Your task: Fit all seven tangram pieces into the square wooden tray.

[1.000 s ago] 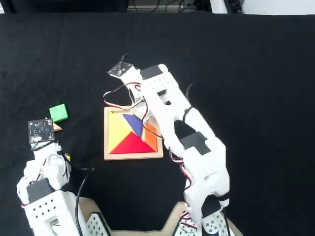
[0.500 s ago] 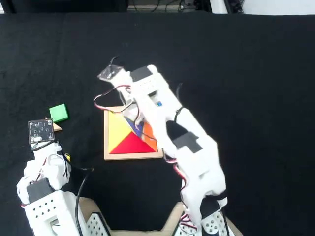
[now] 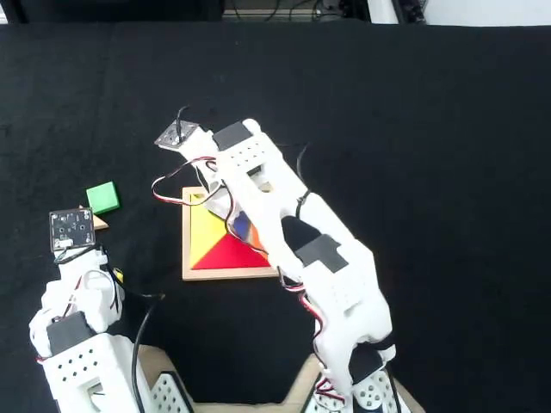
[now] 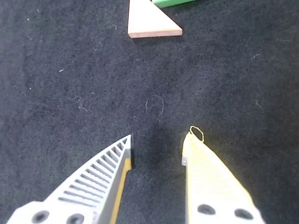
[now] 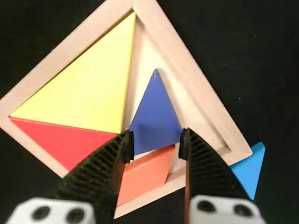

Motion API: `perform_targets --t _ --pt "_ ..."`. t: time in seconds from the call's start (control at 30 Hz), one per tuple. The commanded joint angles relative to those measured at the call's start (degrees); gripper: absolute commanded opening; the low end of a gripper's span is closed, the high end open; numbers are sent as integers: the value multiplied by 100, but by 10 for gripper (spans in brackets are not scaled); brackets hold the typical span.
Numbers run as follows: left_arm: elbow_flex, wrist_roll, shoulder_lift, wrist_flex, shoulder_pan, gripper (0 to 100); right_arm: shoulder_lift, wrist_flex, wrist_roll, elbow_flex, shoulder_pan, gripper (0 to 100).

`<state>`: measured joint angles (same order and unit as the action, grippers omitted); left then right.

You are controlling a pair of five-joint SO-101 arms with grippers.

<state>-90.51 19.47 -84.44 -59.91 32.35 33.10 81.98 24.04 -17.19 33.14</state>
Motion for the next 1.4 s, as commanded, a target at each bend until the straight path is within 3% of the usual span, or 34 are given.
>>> perform_targets --t 0.0,0.7,0.9,1.13,1.37 --pt "31 26 -26 62 -31 181 -48 -141 0 -198 18 173" --pt "31 26 -26 62 -31 181 796 -44 35 -769 9 173" --pt "31 26 -26 62 -31 181 787 993 0 -1851 70 177" --pt "31 26 -26 62 -22 181 787 1916 -1152 -2853 70 173" --pt "31 26 -26 62 -22 181 857 1670 -1486 -1930 70 69"
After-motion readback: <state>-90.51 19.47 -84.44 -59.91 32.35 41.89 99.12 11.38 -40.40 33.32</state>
